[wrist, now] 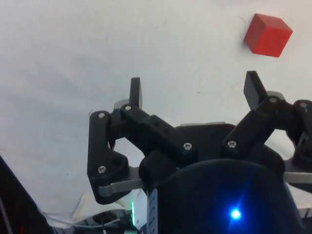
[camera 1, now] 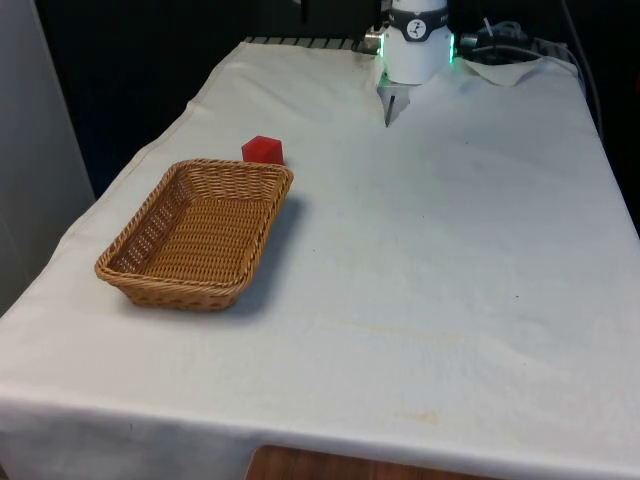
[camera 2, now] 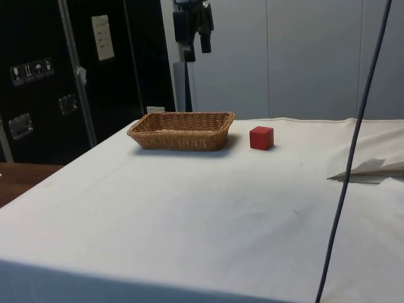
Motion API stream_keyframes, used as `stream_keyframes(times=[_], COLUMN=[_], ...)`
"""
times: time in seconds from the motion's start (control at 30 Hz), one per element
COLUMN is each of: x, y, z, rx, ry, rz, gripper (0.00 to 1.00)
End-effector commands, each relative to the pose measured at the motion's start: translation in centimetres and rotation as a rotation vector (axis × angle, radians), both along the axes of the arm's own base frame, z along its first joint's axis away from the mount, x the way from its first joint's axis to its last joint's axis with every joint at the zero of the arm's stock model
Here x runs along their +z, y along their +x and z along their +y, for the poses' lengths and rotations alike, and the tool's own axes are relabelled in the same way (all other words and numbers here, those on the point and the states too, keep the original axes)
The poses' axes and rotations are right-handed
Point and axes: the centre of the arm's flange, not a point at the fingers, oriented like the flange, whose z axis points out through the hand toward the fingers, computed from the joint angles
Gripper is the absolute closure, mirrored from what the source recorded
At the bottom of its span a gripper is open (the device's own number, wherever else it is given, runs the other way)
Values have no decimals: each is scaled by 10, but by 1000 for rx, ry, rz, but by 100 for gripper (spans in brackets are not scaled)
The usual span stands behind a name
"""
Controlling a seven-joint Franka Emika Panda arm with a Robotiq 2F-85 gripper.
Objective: Pick up the cube and place it into the basket.
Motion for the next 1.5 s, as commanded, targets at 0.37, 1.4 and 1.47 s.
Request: stream_keyframes(times=[0.37,1.4,1.47], x=[-15,-48,-50], y=[-13,-48,-50], z=[-25,-83,-87], rx=[-8,-68,-74], ry=[19,29,29], rz=[-27,5,5], gripper=[0,0,0])
